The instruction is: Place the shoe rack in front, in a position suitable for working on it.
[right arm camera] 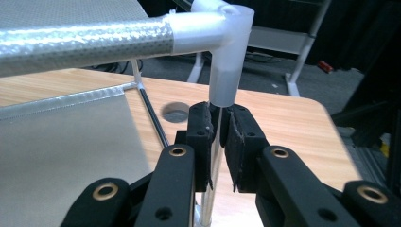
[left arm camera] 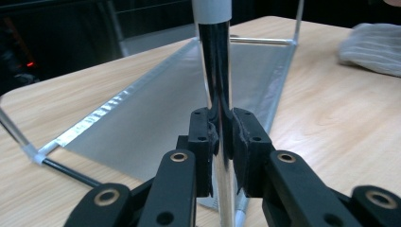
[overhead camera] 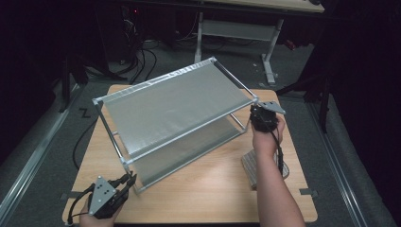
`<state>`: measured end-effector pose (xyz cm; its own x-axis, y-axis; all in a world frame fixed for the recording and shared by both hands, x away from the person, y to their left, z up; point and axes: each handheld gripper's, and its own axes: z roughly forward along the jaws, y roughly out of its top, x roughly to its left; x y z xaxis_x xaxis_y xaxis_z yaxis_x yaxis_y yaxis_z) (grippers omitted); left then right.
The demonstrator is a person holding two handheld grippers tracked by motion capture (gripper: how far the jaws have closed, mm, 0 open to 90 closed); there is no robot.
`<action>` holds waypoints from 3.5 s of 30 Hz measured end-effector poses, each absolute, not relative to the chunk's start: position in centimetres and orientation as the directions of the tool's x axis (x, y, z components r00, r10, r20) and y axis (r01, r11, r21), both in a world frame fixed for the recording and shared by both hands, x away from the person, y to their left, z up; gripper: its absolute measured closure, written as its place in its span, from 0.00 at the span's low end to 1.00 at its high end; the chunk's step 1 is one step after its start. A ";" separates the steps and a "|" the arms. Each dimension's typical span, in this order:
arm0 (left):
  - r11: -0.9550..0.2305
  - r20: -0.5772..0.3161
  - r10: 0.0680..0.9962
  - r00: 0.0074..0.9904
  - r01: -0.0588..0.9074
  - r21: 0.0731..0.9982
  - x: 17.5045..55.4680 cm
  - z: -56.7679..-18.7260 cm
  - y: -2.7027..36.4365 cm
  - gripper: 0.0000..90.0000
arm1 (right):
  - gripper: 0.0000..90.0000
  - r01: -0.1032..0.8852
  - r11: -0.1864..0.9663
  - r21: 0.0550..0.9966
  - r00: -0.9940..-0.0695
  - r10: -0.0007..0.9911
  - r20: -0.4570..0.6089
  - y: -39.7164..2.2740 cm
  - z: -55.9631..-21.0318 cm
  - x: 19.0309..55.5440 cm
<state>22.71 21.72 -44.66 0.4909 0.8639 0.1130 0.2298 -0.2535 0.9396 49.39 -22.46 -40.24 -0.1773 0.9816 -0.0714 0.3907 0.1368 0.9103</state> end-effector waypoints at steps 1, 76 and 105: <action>-0.259 0.114 0.856 0.504 0.228 0.938 22.8 -44.6 21.2 0.87 | 0.89 0.391 0.136 0.910 -0.175 0.982 -0.072 -23.2 -40.2 49.2; -0.281 0.090 0.744 0.663 0.188 0.941 24.1 -44.7 13.6 0.87 | 0.57 0.422 0.080 0.903 -0.096 0.994 -0.043 -31.1 -42.4 44.8; -0.316 0.084 0.729 0.679 0.226 0.922 24.0 -47.6 14.9 0.58 | 0.27 0.566 0.154 0.810 -0.235 0.972 -0.021 -29.3 -48.9 31.6</action>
<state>24.04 14.89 -47.56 0.6791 0.7292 0.0839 0.2256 -0.3161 0.9215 31.62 -29.29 -48.89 -0.2351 0.9718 -0.0205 0.5664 0.1541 0.8096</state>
